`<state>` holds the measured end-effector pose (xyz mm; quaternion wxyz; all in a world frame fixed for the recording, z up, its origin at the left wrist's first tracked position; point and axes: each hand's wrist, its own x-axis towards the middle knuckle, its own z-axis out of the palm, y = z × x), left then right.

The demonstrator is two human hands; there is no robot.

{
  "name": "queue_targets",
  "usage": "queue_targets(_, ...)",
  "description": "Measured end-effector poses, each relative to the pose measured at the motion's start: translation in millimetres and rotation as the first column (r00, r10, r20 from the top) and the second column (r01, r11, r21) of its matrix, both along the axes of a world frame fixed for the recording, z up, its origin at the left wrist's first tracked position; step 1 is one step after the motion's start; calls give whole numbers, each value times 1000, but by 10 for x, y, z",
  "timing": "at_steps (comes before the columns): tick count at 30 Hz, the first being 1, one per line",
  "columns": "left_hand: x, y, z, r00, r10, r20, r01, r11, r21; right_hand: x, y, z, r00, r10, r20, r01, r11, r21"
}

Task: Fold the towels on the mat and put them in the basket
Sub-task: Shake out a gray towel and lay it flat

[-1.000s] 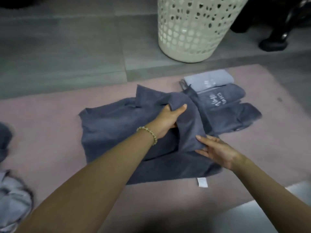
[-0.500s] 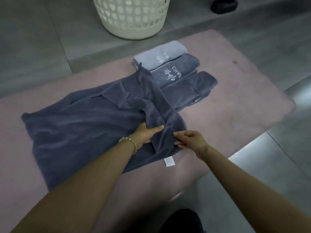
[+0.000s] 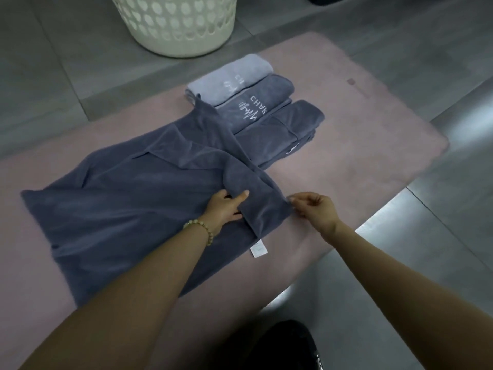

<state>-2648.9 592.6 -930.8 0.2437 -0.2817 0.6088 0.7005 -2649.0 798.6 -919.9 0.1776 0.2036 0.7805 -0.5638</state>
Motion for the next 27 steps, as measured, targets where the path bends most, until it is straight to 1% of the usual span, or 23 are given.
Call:
queue_targets(2,-53,-193,90,998,-62,10,63,984,-168,-118,-100,69,993,18,-115,-7,996,91)
queue_targets(3,-93,-321,114,995,-97,-12,90,958,-271,-191,-180,116,983,32,-179,-9,992,129)
queue_targets(4,-142,-462,133,991,-116,-72,81,923,-375,-270,-288,161,970,54,-237,-20,989,144)
queue_targets(5,-195,-610,151,978,-127,-165,34,879,-476,-347,-417,196,955,83,-285,-45,990,137)
queue_targets(6,-253,-754,174,957,-141,-255,-26,830,-557,-423,-562,219,940,118,-319,-86,990,115)
queue_targets(7,-319,-890,193,936,-160,-314,-74,781,-620,-493,-720,235,924,164,-345,-139,986,96)
queue_targets(8,-391,-1012,215,923,-195,-333,-90,730,-677,-566,-880,231,909,213,-357,-194,977,89)
queue_targets(10,-540,-1223,202,922,-285,-263,-24,636,-772,-703,-1175,203,889,288,-357,-283,957,67)
queue_targets(12,-675,-1405,138,918,-361,-163,72,556,-828,-826,-1417,145,881,327,-341,-336,941,34)
queue_targets(13,-734,-1484,105,914,-384,-128,96,513,-853,-880,-1510,112,875,352,-332,-358,933,46)
queue_targets(15,-845,-1642,3,911,-410,-46,147,428,-892,-963,-1648,46,838,451,-308,-417,893,171)
queue_targets(16,-896,-1721,-62,912,-410,-2,178,402,-898,-993,-1695,18,819,500,-280,-444,863,242)
queue_targets(19,-989,-1941,-268,902,-412,132,295,364,-883,-1055,-1792,-90,805,556,-207,-459,805,376)
queue_targets(20,-994,-1989,-316,894,-420,154,315,347,-883,-1065,-1806,-129,804,570,-172,-468,783,409)
queue_targets(21,-995,-2025,-350,891,-430,148,304,321,-897,-1072,-1822,-163,799,587,-132,-483,756,441)
queue_targets(23,-992,-2075,-386,895,-439,81,223,282,-933,-1055,-1844,-196,786,616,-48,-522,704,482)
queue_targets(25,-1003,-2112,-375,887,-461,24,154,246,-957,-1062,-1854,-218,787,616,8,-538,680,498)
queue_targets(26,-1021,-2126,-361,879,-477,1,134,244,-960,-1065,-1862,-217,792,609,33,-543,679,495)
queue_targets(27,-1045,-2132,-330,869,-494,-23,134,281,-950,-1063,-1872,-222,805,592,44,-540,699,469)
